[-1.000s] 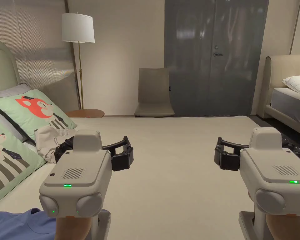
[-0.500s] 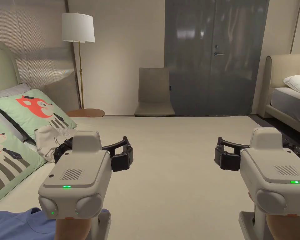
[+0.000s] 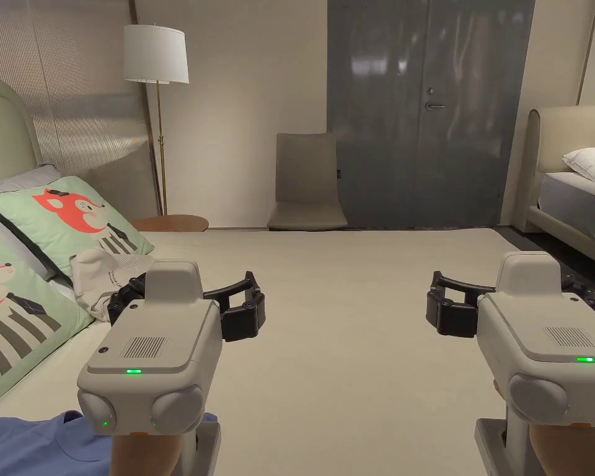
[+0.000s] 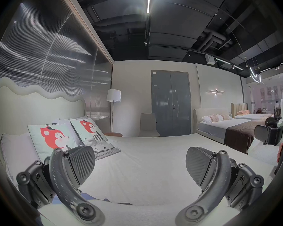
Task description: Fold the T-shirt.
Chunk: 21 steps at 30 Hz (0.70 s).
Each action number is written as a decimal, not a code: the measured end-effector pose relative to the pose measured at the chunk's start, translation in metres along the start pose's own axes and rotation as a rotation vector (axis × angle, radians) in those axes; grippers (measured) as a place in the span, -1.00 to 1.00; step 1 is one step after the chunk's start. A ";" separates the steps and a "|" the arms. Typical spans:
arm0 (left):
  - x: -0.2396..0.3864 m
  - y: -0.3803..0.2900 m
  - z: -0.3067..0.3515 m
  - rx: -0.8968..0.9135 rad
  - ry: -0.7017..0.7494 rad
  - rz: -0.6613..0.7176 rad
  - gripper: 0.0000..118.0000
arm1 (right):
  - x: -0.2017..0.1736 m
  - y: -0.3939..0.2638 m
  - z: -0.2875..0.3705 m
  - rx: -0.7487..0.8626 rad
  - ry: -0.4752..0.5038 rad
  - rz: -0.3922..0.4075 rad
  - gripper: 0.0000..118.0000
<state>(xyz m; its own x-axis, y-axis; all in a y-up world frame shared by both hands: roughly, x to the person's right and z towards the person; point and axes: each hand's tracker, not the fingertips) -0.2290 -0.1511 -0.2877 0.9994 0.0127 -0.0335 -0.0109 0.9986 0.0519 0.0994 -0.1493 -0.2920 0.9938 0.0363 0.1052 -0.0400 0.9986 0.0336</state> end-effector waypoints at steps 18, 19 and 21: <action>0.002 0.003 0.003 0.011 -0.001 -0.006 0.88 | 0.000 0.004 0.004 0.020 0.005 0.006 1.00; 0.002 0.003 0.003 0.012 -0.002 -0.007 0.88 | 0.000 0.004 0.004 0.021 0.005 0.006 1.00; 0.002 0.003 0.004 0.013 -0.004 -0.009 0.88 | 0.000 0.004 0.004 0.023 0.006 0.007 1.00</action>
<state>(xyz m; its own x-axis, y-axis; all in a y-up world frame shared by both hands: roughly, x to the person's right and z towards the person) -0.2266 -0.1481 -0.2841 0.9995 0.0039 -0.0304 -0.0019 0.9979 0.0648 0.0985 -0.1451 -0.2878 0.9941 0.0438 0.0991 -0.0495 0.9972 0.0558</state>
